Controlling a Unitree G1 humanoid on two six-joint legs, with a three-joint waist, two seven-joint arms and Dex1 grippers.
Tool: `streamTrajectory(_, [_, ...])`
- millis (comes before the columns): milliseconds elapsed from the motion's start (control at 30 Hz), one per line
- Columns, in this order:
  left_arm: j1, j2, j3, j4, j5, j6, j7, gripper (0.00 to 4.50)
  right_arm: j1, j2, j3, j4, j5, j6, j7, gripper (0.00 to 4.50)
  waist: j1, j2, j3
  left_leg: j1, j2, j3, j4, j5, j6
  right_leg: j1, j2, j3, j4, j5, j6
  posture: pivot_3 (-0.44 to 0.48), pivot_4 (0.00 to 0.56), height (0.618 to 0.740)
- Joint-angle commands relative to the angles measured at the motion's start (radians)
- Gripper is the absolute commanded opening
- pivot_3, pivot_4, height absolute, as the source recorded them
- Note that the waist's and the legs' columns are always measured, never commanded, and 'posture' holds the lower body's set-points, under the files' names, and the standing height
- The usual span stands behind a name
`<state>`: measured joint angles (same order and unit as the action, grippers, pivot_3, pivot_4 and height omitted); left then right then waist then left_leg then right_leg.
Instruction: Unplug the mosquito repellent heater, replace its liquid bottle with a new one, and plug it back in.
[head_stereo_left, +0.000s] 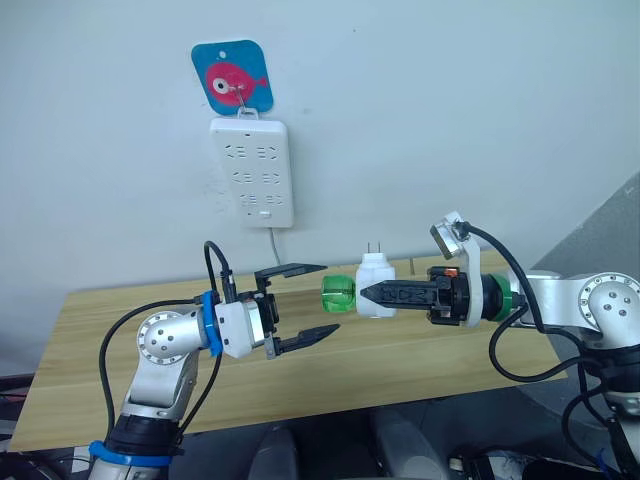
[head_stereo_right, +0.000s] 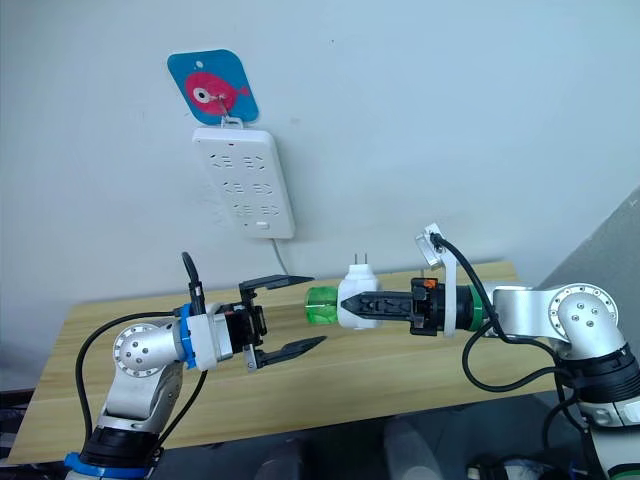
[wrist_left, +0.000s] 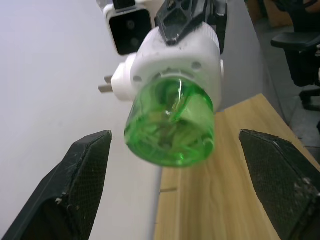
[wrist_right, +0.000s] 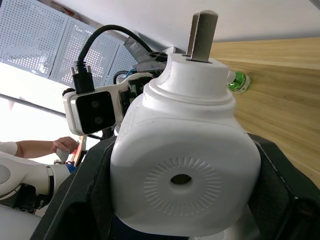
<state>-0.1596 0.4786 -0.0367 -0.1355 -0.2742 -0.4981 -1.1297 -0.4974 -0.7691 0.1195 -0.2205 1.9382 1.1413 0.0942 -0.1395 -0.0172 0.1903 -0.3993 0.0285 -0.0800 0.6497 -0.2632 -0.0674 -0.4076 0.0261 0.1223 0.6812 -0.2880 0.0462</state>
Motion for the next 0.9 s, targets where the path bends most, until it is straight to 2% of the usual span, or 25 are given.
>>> streamTrajectory(33, [-0.022, -0.008, -0.017, -0.004, 0.004, -0.02, 0.041, 4.26, -0.006, 0.001, -0.018, -0.031, 0.034, -0.012, 0.005, 3.06, 0.0, 0.0, 0.0, 0.0, 0.0, 0.0, 0.0, 0.0, 0.0, 0.0, 0.0, 0.0, 0.0, 0.0, 0.0, -0.152, 0.147, 0.736])
streamTrajectory(167, [-0.042, -0.004, -0.037, -0.023, -0.002, -0.001, 0.064, 4.26, -0.005, 0.0, -0.015, -0.034, 0.034, -0.009, 0.005, 3.06, -0.001, 0.0, 0.0, 0.0, 0.0, 0.0, 0.0, 0.0, 0.0, 0.0, 0.0, 0.0, 0.0, 0.0, 0.0, -0.152, 0.148, 0.736])
streamTrajectory(267, [-0.05, 0.007, -0.048, -0.04, -0.01, 0.015, 0.072, 3.67, -0.006, -0.001, -0.014, -0.034, 0.034, -0.01, 0.002, 3.06, -0.002, 0.0, 0.0, 0.0, 0.0, 0.0, 0.001, 0.0, 0.0, 0.0, 0.0, 0.0, 0.0, 0.0, 0.0, -0.152, 0.148, 0.736])
streamTrajectory(400, [-0.06, 0.016, -0.065, -0.068, -0.021, 0.054, 0.075, 2.42, -0.009, -0.002, -0.011, -0.034, 0.032, -0.011, 0.001, 3.06, -0.002, 0.0, 0.0, 0.0, 0.0, 0.0, 0.001, 0.0, 0.0, 0.0, 0.0, 0.0, 0.0, 0.0, 0.0, -0.151, 0.148, 0.736])
streamTrajectory(567, [-0.068, 0.052, -0.073, -0.127, -0.076, 0.161, 0.056, 2.36, -0.011, -0.004, -0.011, -0.038, 0.02, -0.009, 0.007, 3.06, -0.003, 0.0, 0.0, 0.0, 0.0, -0.001, 0.001, 0.0, 0.0, 0.001, 0.0, -0.001, 0.001, 0.0, 0.0, -0.152, 0.147, 0.736])
streamTrajectory(600, [-0.067, 0.076, -0.076, -0.146, -0.108, 0.222, 0.038, 2.36, -0.014, -0.005, -0.012, -0.04, 0.011, -0.006, 0.013, 3.06, -0.003, 0.0, 0.0, 0.0, 0.0, -0.001, 0.001, 0.0, 0.0, 0.001, 0.0, -0.001, 0.001, 0.0, 0.0, -0.152, 0.147, 0.736])
streamTrajectory(700, [-0.112, 0.178, -0.061, -0.182, -0.248, 0.62, 0.074, 2.36, -0.026, -0.015, -0.016, -0.068, -0.052, 0.019, 0.062, 3.06, -0.004, 0.0, 0.0, 0.0, 0.0, -0.002, 0.001, 0.0, 0.0, 0.001, 0.001, -0.001, 0.001, 0.0, 0.0, -0.147, 0.148, 0.736])
streamTrajectory(800, [-0.228, 0.271, -0.048, -0.172, -0.476, 1.061, 0.11, 2.36, -0.056, -0.026, -0.015, -0.105, -0.161, 0.046, 0.147, 3.06, -0.004, 0.0, 0.0, -0.001, 0.0, -0.003, 0.004, 0.0, 0.0, 0.001, 0.001, -0.002, 0.003, 0.0, 0.001, -0.139, 0.146, 0.736])
streamTrajectory(867, [-0.298, 0.322, -0.042, -0.145, -0.6, 1.281, 0.093, 2.35, -0.075, -0.033, -0.012, -0.127, -0.231, 0.055, 0.211, 3.06, -0.004, 0.0, 0.0, -0.002, 0.0, -0.005, 0.007, 0.0, 0.0, 0.001, 0.002, -0.004, 0.003, -0.002, 0.005, -0.14, 0.144, 0.736])
streamTrajectory(900, [-0.322, 0.345, -0.047, -0.133, -0.624, 1.339, 0.067, 2.35, -0.081, -0.033, -0.013, -0.132, -0.251, 0.056, 0.234, 3.06, -0.005, 0.0, 0.0, -0.002, 0.0, -0.005, 0.008, 0.0, 0.0, 0.001, 0.002, -0.004, 0.003, -0.003, 0.005, -0.14, 0.144, 0.736])
